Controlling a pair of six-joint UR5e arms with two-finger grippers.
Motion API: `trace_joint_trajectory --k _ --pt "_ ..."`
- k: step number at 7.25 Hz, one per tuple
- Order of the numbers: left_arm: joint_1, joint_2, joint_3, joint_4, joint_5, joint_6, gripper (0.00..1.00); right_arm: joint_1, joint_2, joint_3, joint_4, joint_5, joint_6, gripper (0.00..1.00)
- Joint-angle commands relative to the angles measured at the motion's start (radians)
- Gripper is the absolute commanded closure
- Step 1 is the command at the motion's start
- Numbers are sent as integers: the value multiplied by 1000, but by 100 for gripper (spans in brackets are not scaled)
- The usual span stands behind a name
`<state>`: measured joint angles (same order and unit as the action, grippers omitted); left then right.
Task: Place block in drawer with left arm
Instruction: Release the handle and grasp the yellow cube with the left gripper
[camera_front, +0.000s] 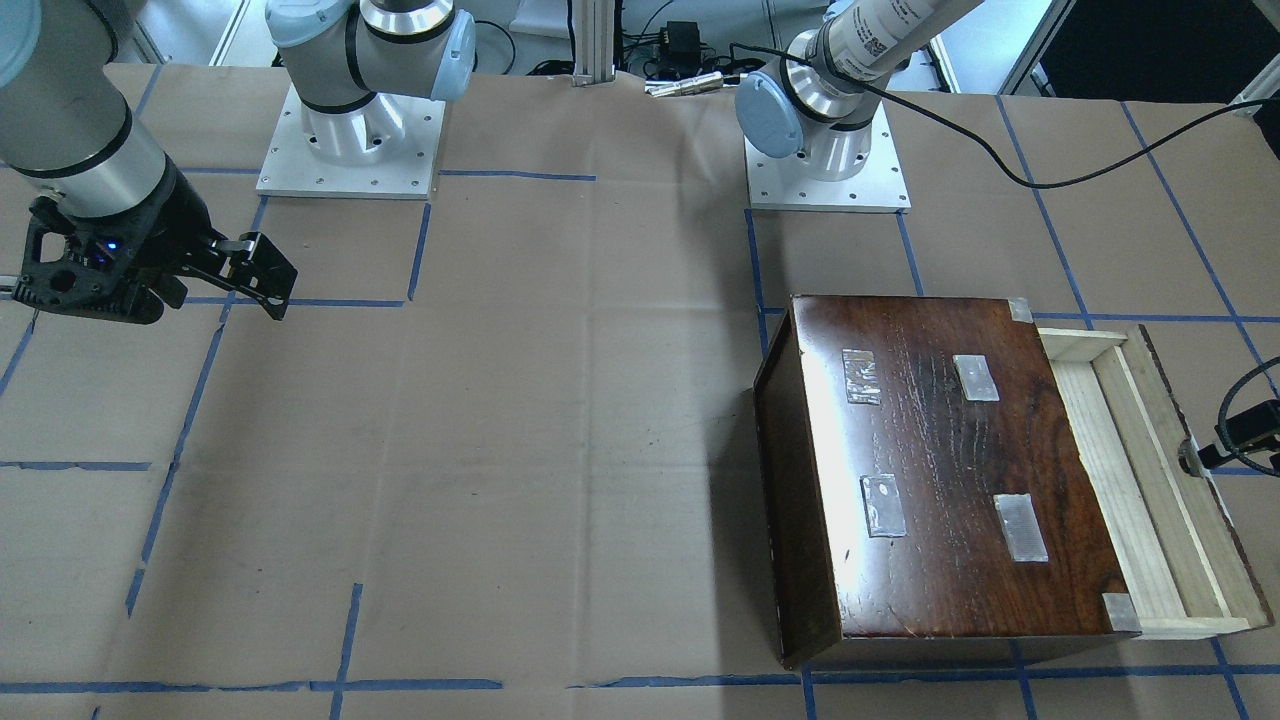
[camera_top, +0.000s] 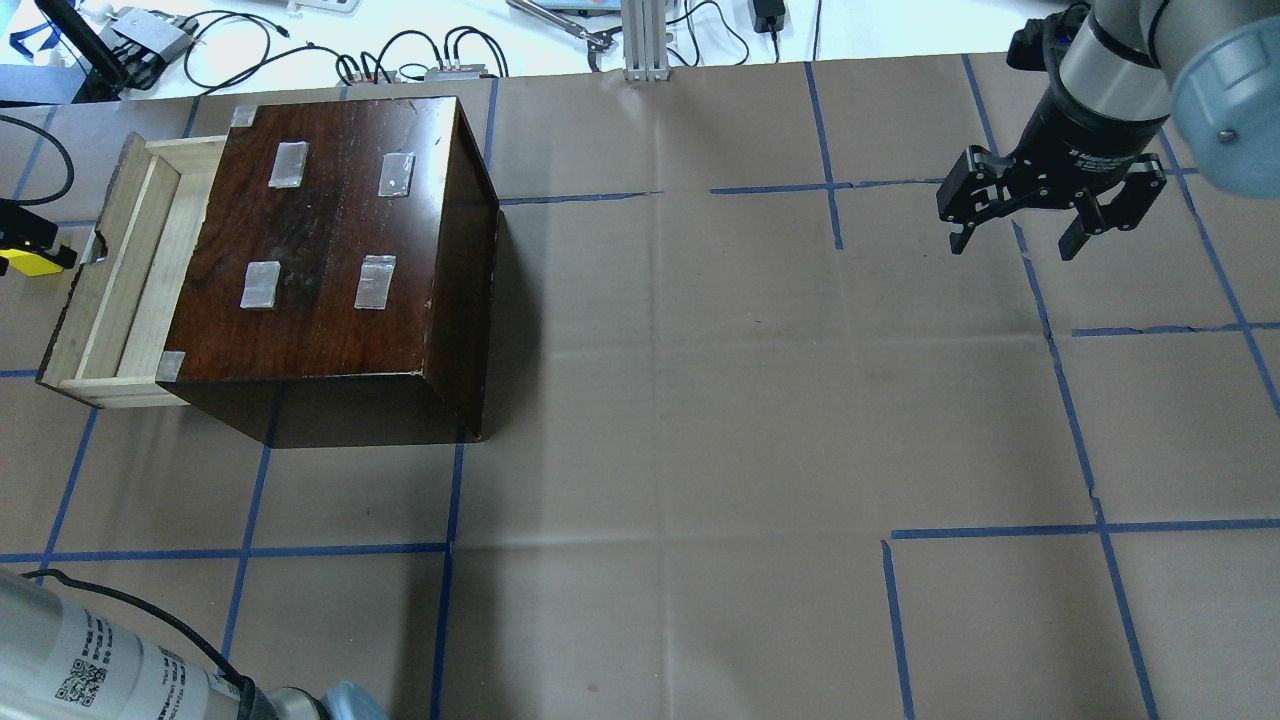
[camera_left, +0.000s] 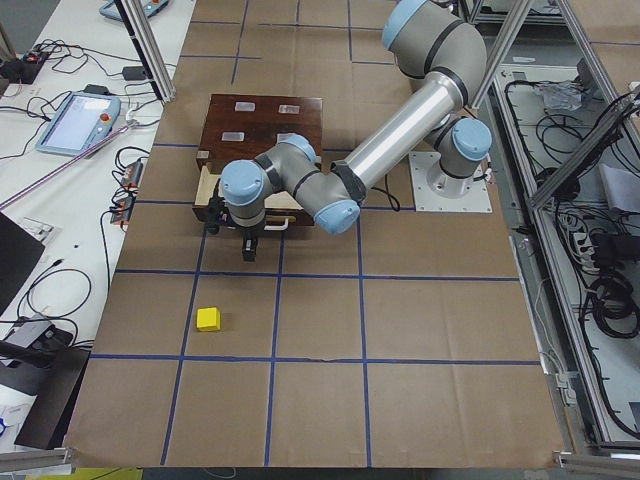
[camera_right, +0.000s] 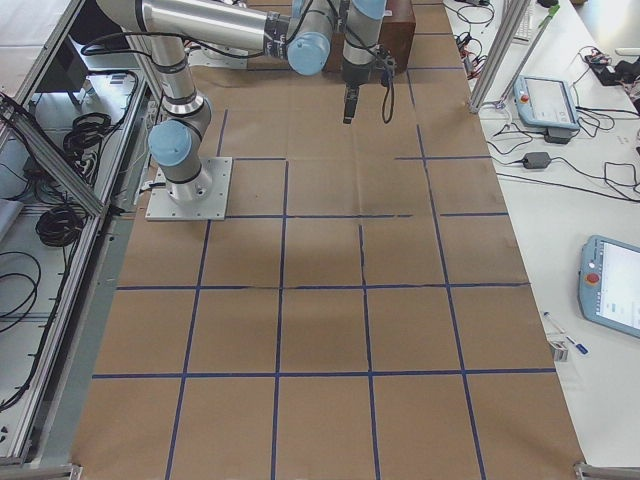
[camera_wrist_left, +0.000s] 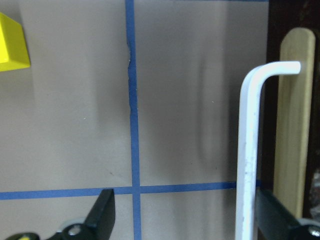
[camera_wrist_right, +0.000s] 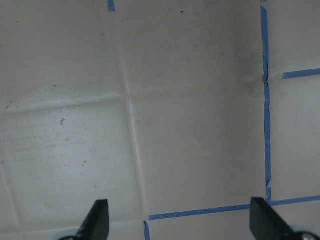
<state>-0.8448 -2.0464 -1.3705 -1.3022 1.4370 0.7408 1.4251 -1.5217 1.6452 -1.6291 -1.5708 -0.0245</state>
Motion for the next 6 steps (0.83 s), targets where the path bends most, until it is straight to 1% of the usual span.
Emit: trace_joint_trajectory --k 1,2,3,6 --pt "-2 12 27 -2 0 -1 1 0 0 -1 0 0 0 0" --pt "-2 -3 57 1 -1 -1 1 0 0 -1 0 0 0 0" --pt "0 -27 111 -2 -4 0 1 0 0 1 0 0 0 0" --pt "1 -173 293 -5 -4 5 1 0 0 1 0 0 0 0"
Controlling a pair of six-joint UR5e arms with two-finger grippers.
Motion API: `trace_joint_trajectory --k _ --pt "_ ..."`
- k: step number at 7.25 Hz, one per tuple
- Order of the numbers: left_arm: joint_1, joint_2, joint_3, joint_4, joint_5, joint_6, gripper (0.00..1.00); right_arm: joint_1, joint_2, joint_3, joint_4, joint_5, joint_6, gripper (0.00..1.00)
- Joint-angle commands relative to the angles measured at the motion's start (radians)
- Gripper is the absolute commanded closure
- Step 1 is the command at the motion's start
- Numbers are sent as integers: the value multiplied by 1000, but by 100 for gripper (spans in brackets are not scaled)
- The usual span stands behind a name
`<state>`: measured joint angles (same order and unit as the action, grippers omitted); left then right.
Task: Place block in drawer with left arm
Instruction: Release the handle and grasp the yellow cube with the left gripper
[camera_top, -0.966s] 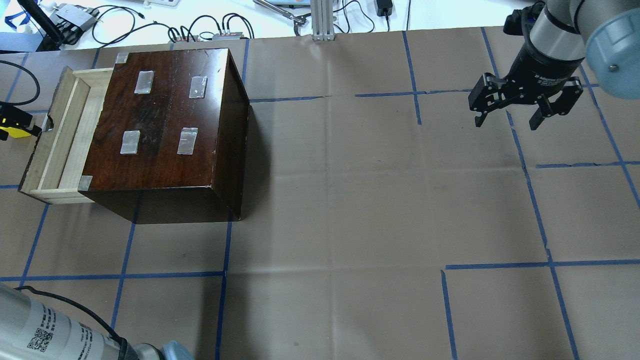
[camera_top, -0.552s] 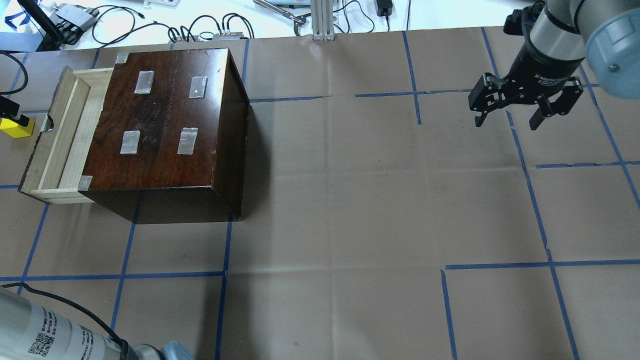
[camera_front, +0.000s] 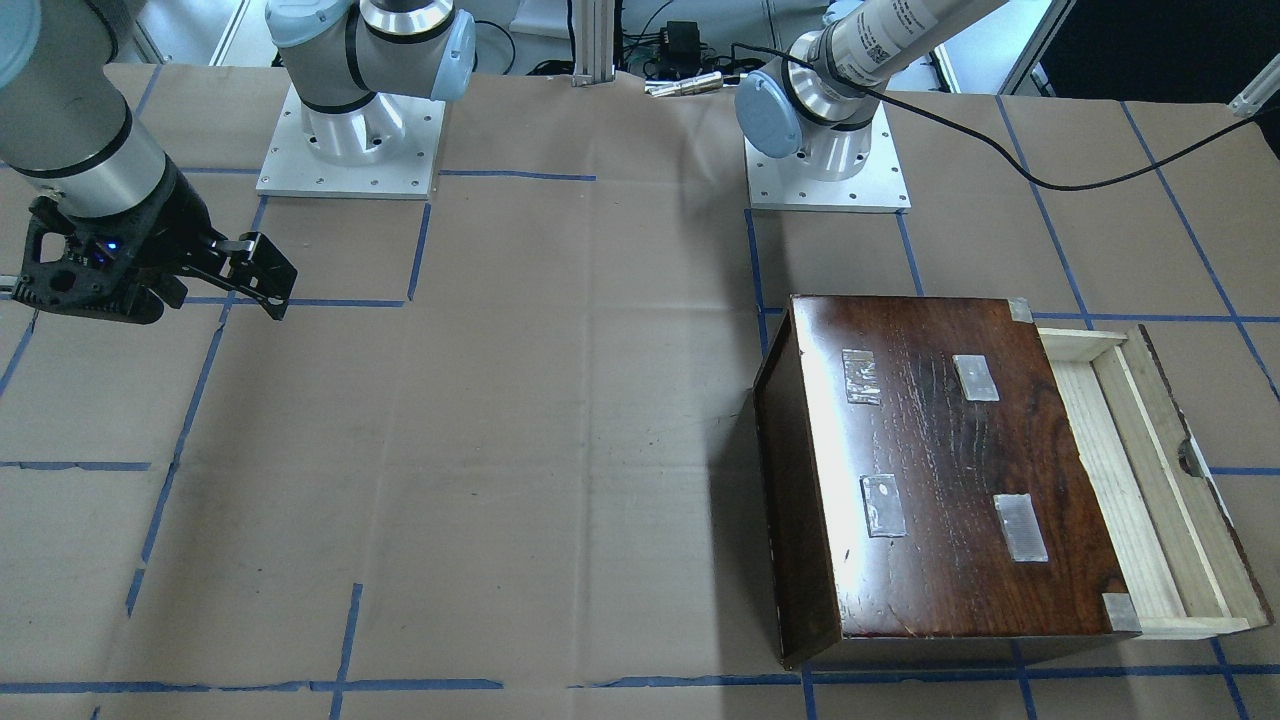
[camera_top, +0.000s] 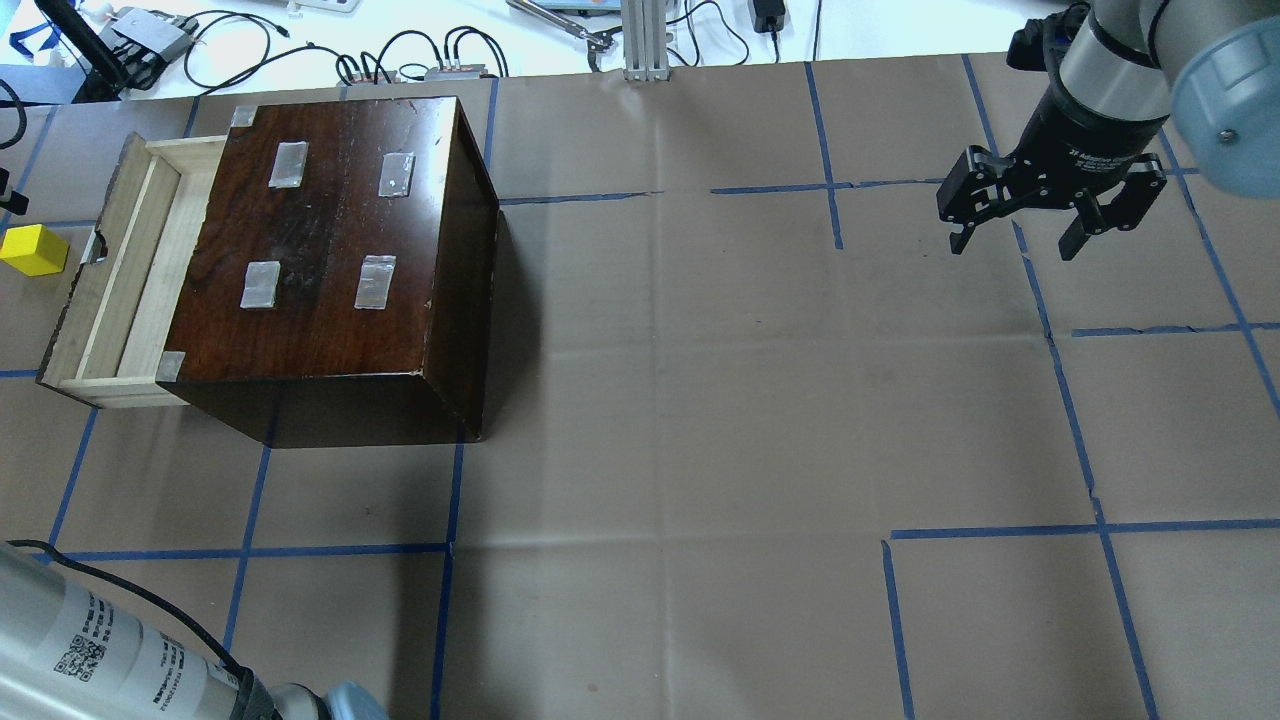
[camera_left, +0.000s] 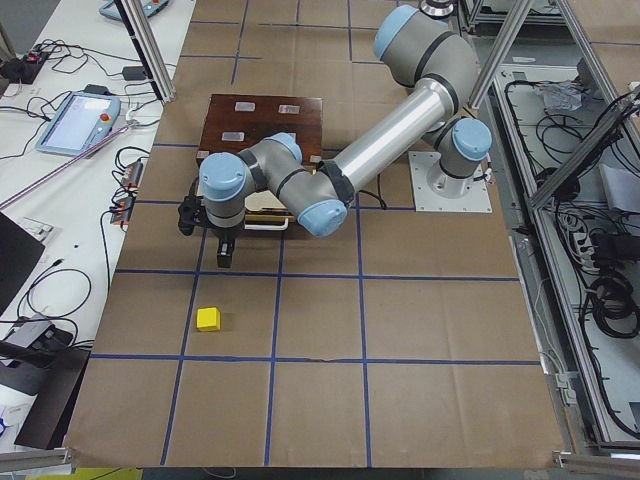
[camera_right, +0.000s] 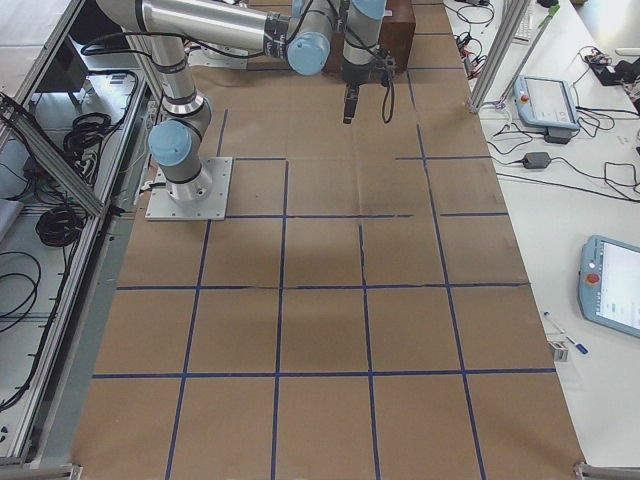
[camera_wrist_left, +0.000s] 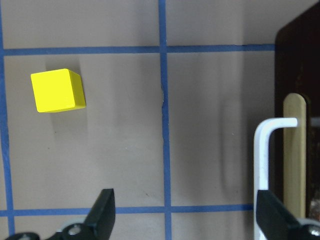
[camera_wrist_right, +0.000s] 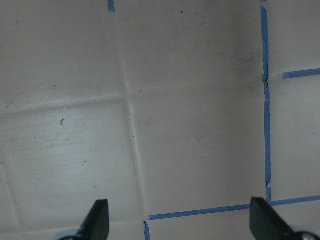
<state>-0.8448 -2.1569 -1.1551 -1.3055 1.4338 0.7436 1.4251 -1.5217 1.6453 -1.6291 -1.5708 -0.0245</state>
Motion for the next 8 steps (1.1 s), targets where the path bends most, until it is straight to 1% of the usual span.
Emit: trace_joint_trajectory --k 1,3,4,5,7,8 --pt "1 -122 160 -23 0 23 1 0 0 -1 0 0 0 0" --pt "4 -249 334 -93 2 45 1 0 0 -1 0 0 0 0" --pt "33 -302 424 -156 11 45 1 0 0 1 0 0 0 0" --pt "50 -351 493 -184 10 48 1 0 0 -1 0 0 0 0" --pt "52 -453 557 -172 13 52 2 0 0 -1 0 0 0 0" --pt "52 -475 558 -158 13 51 2 0 0 1 0 0 0 0"
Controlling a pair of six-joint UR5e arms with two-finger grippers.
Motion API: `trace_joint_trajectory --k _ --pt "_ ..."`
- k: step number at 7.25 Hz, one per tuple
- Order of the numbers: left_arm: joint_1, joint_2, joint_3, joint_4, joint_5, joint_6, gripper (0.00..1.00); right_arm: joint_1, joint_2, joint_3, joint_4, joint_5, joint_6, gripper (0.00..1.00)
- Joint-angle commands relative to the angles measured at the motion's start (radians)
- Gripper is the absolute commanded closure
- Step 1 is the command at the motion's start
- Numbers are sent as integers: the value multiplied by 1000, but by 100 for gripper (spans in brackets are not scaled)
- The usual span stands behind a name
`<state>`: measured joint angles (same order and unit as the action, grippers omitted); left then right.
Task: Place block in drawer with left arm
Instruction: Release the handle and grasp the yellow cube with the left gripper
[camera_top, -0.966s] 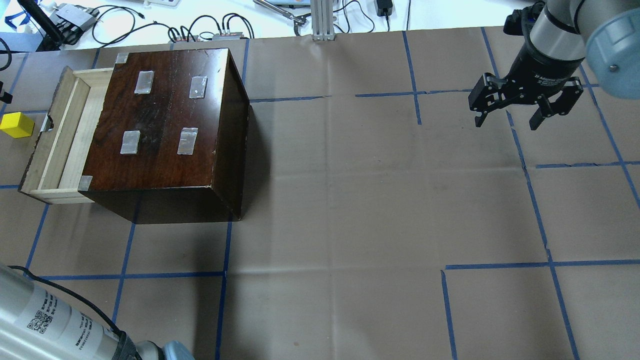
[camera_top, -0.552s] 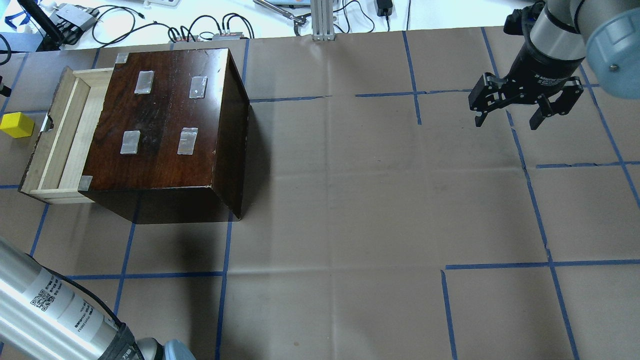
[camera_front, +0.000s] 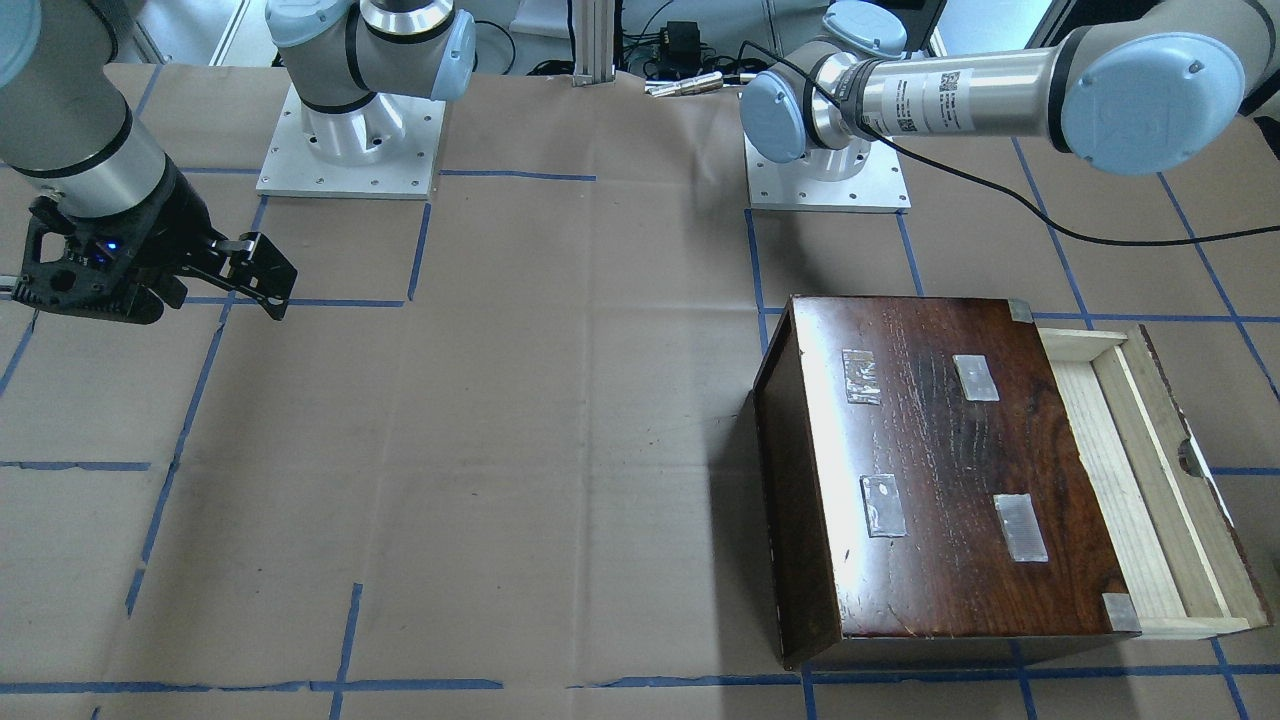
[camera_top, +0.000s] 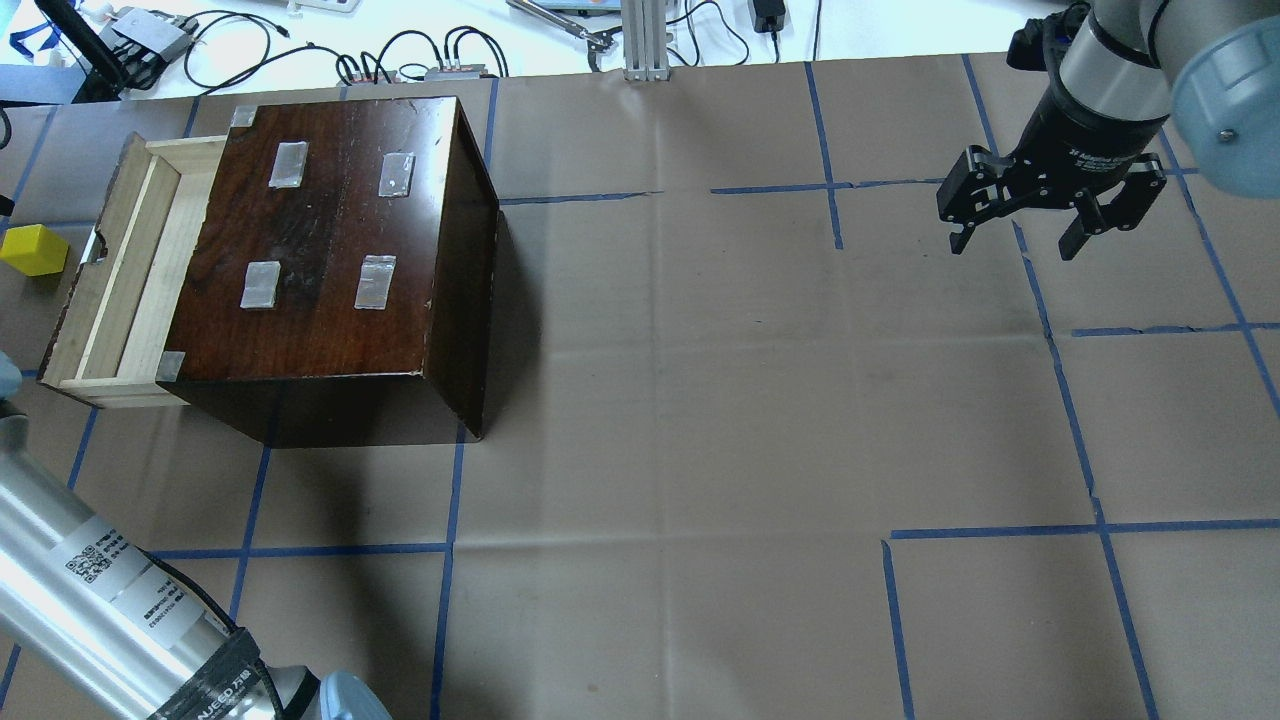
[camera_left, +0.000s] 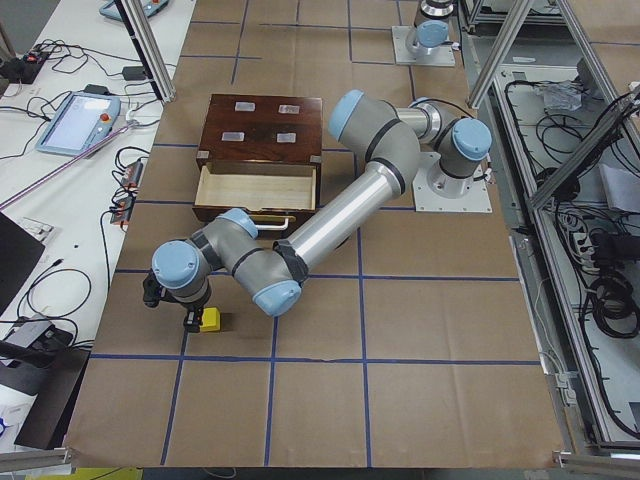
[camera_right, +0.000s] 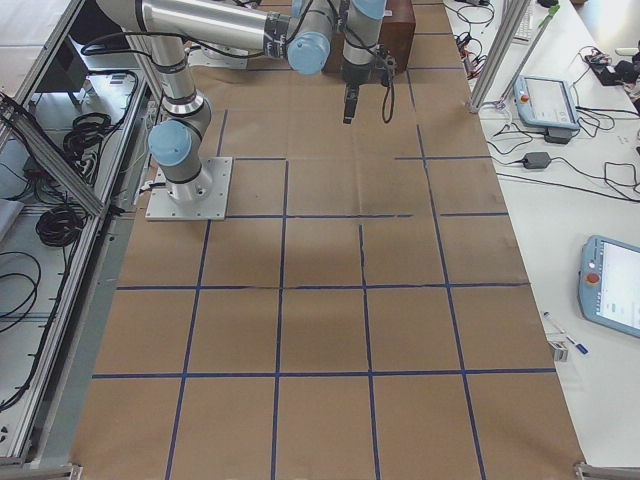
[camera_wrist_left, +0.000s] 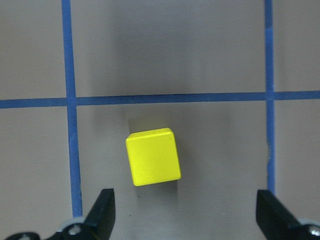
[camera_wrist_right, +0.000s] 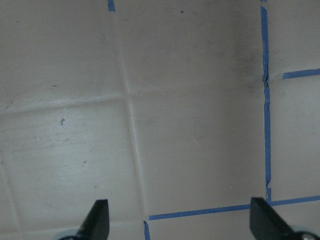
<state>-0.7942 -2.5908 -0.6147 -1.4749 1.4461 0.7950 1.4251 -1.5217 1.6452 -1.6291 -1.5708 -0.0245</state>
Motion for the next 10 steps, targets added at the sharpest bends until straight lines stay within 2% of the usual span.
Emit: trace_joint_trajectory --k 1,4,5,6,8,9,10 --pt "0 -63 18 34 2 -2 2 0 0 1 0 0 0 0" --pt "0 -115 19 67 27 -2 2 0 0 1 0 0 0 0" --pt "0 -114 19 70 25 -2 5 0 0 1 0 0 0 0" --pt "-2 -115 21 70 25 -2 25 0 0 -1 0 0 0 0" --pt "-3 -114 21 70 22 0 59 0 0 -1 0 0 0 0" --pt "-3 -106 21 70 19 0 66 0 0 -1 0 0 0 0" --pt "-2 -91 21 68 16 1 66 0 0 -1 0 0 0 0"
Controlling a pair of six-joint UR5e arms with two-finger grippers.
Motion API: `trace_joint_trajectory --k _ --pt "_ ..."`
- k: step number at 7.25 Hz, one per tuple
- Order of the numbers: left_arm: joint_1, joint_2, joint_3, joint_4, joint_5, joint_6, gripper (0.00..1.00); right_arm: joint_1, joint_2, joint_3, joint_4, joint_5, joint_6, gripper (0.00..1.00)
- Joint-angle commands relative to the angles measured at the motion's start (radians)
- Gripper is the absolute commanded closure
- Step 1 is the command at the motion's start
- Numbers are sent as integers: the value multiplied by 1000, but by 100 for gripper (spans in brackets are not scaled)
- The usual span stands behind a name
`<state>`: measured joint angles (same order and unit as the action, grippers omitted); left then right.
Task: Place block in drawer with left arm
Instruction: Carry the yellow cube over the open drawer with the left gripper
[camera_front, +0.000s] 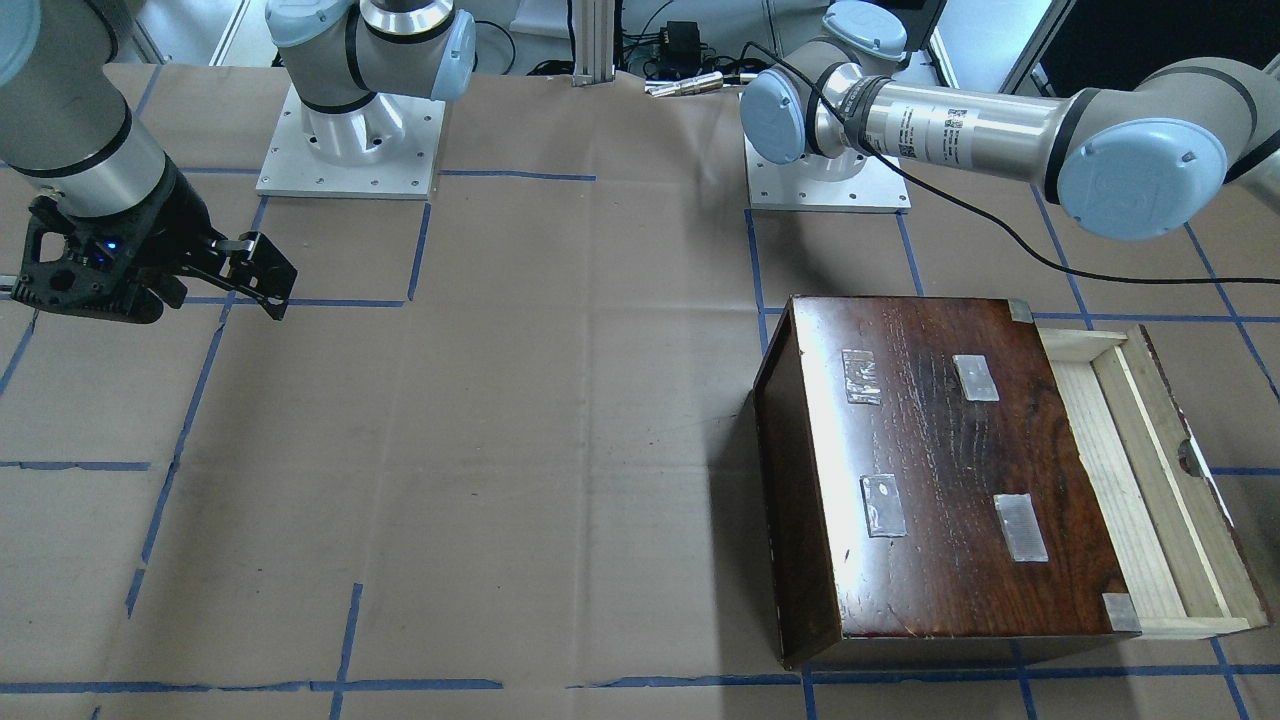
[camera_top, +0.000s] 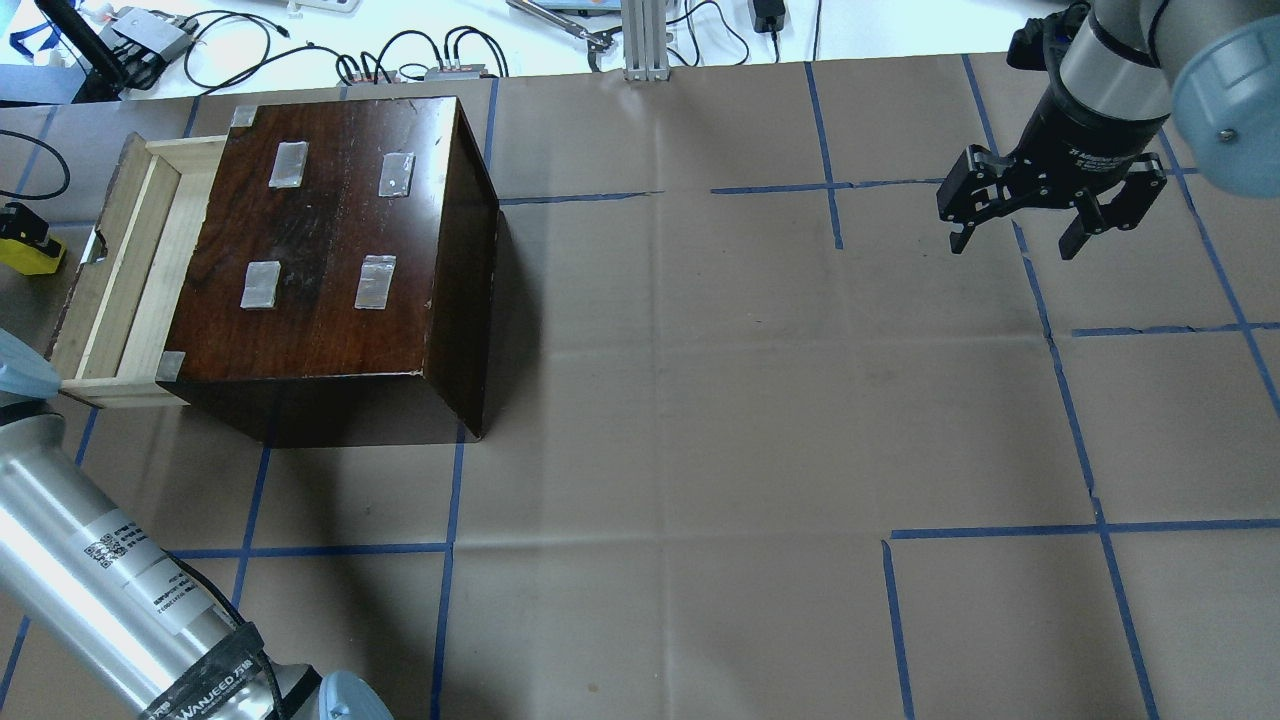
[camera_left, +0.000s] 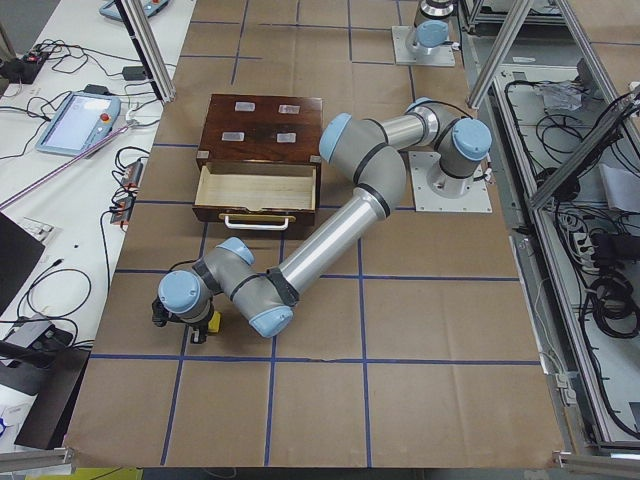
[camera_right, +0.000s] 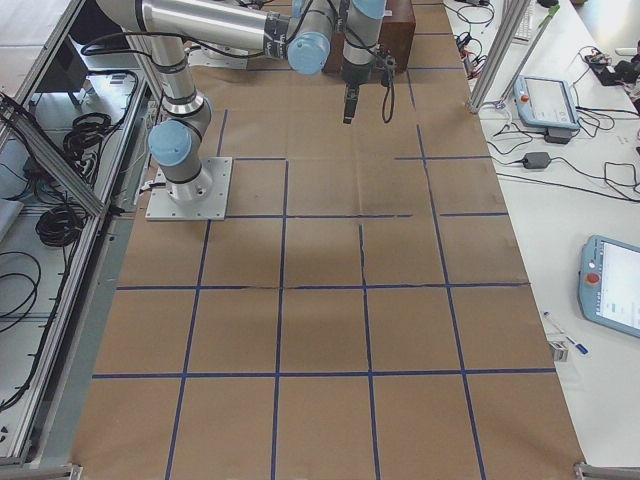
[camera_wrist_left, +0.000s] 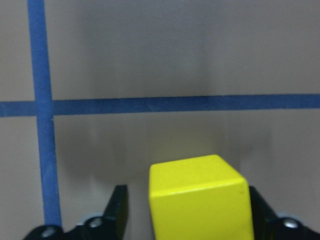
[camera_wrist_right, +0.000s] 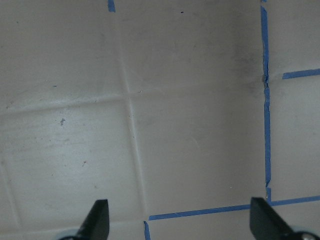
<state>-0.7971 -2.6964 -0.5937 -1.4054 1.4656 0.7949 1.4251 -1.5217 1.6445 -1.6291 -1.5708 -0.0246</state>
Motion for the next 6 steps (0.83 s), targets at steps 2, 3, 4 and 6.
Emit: trace_joint_trajectory --k 2,3,4,6 --pt "3 122 -24 -64 2 26 66 0 0 0 0 0 0 0" --pt "4 195 -40 -134 4 36 66 0 0 0 0 0 0 0" --pt "4 264 -105 -174 6 32 67 0 0 1 0 0 0 0" --pt "-1 439 -378 -109 7 21 67 0 0 1 0 0 0 0"
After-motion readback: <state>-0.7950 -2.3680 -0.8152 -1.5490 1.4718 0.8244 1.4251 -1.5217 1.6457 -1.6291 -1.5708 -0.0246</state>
